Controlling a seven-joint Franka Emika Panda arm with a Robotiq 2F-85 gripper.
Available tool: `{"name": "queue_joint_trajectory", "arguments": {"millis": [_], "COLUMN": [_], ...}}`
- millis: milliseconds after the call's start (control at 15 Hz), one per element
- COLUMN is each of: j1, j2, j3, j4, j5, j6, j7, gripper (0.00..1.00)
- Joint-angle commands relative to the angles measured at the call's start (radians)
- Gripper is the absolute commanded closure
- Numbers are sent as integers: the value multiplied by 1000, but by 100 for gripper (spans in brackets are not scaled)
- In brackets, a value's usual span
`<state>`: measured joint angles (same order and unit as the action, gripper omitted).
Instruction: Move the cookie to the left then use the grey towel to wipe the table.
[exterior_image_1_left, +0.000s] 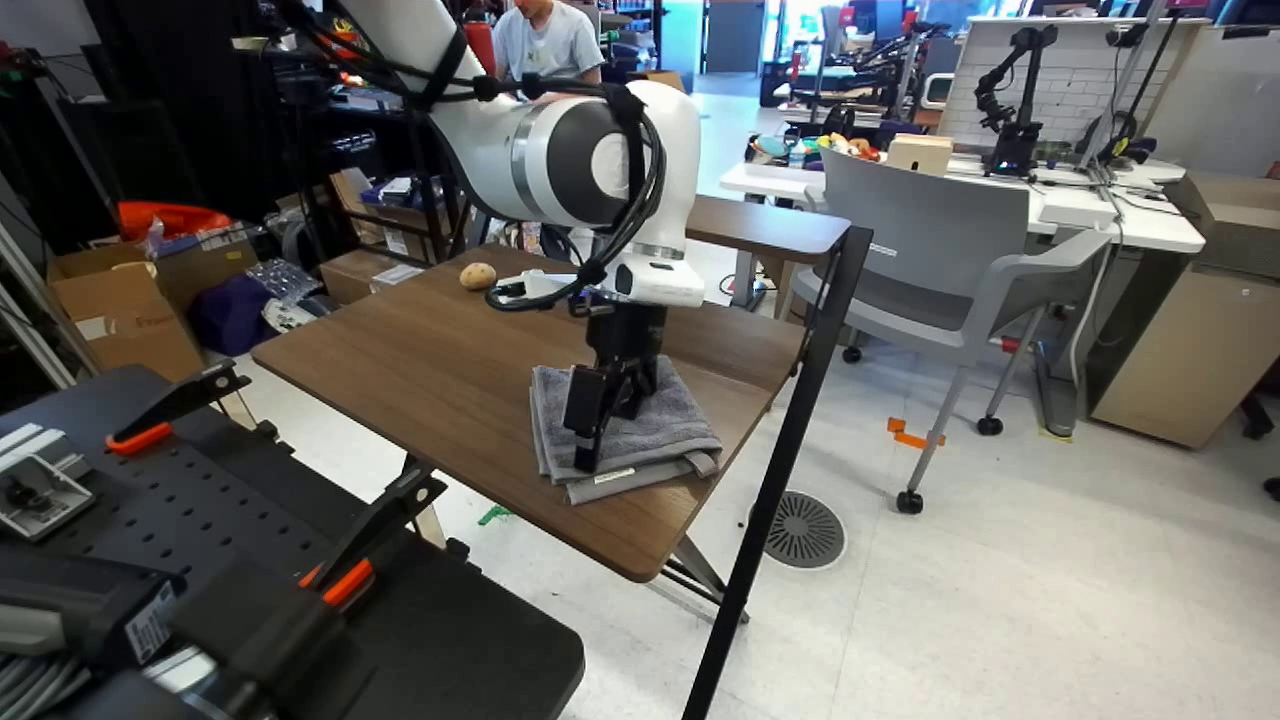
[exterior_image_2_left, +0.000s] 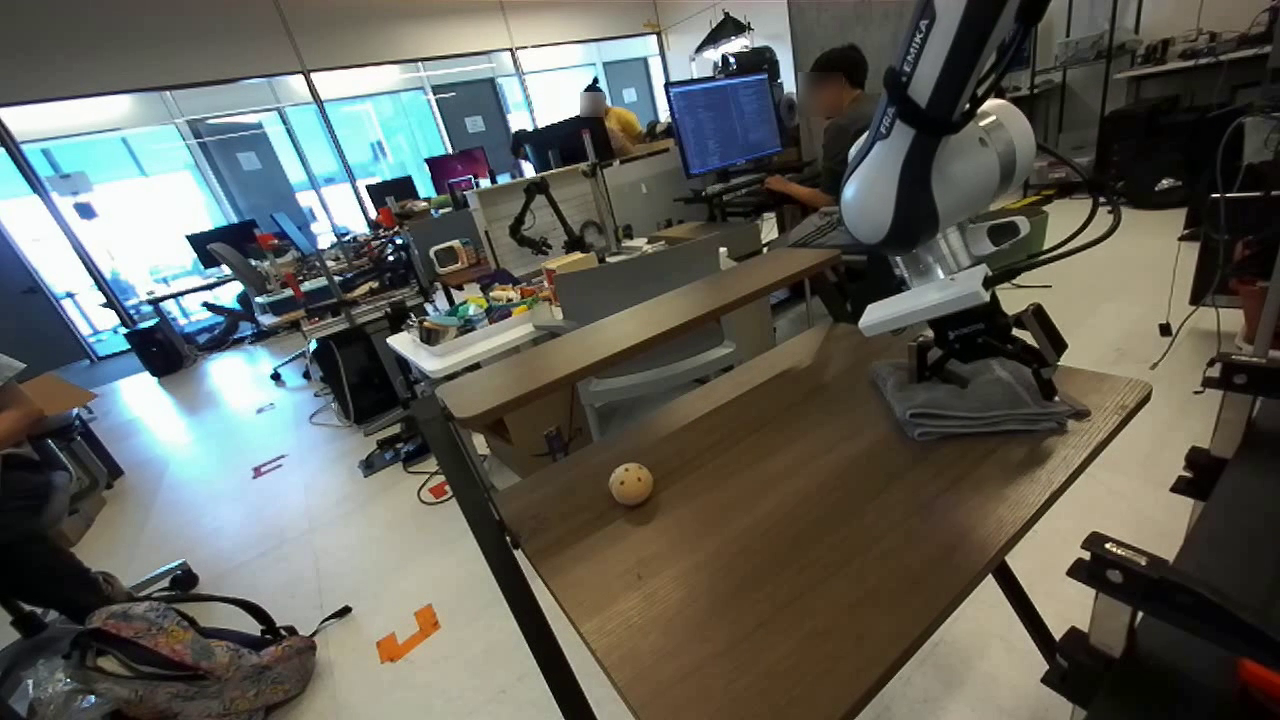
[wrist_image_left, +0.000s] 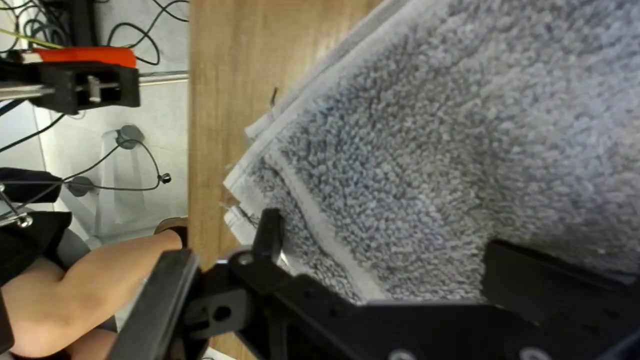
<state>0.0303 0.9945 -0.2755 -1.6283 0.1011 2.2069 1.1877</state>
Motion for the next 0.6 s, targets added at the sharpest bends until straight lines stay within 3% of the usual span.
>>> {"name": "queue_joint_trajectory", "arguments": {"millis": [0,267,533], "j1": [-17,-46,-31], "j2": [167,219,272], "j3": [-4,23,63], "j4": [131,271,384], "j5": [5,37,26], "j6": [175,232,289], "j7": [132,239,281], "gripper": [0,0,0]}}
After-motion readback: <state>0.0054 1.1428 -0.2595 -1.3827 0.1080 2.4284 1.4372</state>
